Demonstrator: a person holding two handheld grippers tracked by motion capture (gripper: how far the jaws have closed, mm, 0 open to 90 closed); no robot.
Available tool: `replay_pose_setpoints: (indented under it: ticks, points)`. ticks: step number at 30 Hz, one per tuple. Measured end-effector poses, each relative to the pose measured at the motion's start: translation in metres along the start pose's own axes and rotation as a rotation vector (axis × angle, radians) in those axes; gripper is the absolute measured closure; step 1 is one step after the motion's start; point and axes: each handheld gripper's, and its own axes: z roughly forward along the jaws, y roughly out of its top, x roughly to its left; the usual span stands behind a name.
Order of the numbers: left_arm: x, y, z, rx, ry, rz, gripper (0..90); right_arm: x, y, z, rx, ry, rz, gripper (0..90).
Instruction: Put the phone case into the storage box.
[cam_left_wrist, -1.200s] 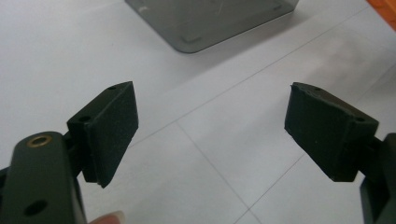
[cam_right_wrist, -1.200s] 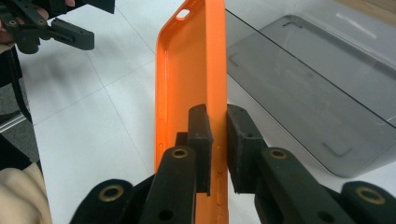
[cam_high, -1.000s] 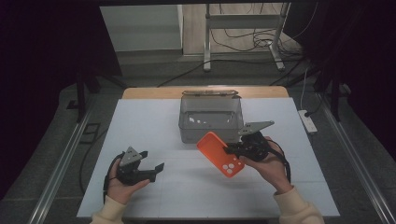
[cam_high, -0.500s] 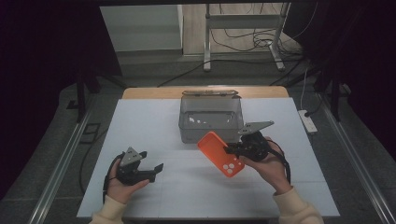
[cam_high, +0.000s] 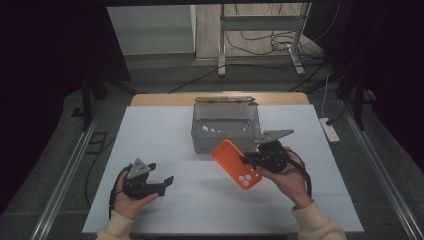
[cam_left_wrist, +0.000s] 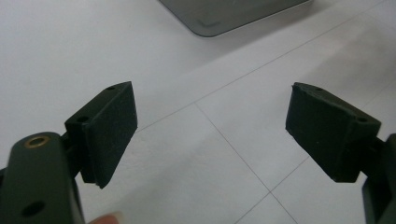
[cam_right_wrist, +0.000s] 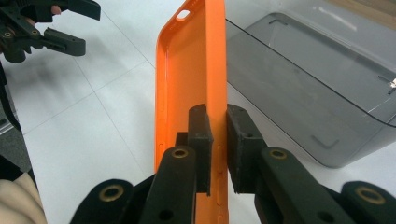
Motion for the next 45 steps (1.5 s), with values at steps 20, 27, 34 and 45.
replay_pose_setpoints:
  ticks: [20,27,34,45]
  points:
    - [-0.002,0.002,0.002,-0.005,-0.019,0.007,16.7,0.004,0.007,-0.008,-0.001,-0.06,0.032,81.2]
    - [-0.002,0.003,0.001,-0.008,-0.015,0.0,16.7,0.006,0.01,-0.008,0.002,-0.068,0.032,81.2]
    - [-0.002,0.003,0.001,-0.009,-0.015,-0.004,16.7,0.006,0.014,-0.008,-0.01,-0.079,0.054,81.2]
    - [-0.003,0.003,0.002,-0.009,-0.015,-0.007,16.7,-0.002,0.02,-0.017,-0.015,-0.142,0.097,81.3]
